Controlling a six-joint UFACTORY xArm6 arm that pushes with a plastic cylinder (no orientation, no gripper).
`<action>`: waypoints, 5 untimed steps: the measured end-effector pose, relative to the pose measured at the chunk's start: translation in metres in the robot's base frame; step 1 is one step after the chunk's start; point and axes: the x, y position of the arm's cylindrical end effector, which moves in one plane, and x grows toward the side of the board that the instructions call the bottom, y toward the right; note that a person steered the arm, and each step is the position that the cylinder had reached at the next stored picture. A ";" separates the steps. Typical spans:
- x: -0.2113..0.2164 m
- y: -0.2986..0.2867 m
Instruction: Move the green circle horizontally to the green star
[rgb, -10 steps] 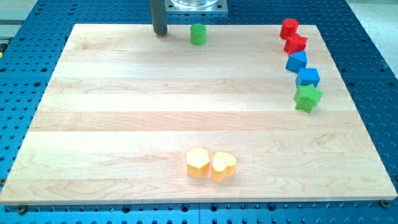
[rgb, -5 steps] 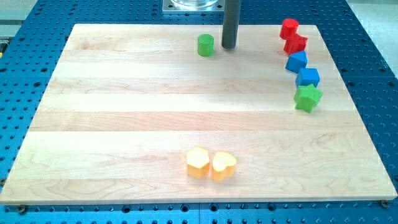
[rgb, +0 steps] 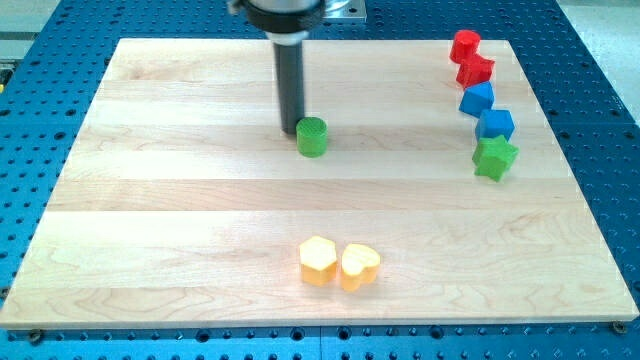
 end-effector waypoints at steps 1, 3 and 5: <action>0.039 0.077; 0.031 0.040; 0.034 -0.013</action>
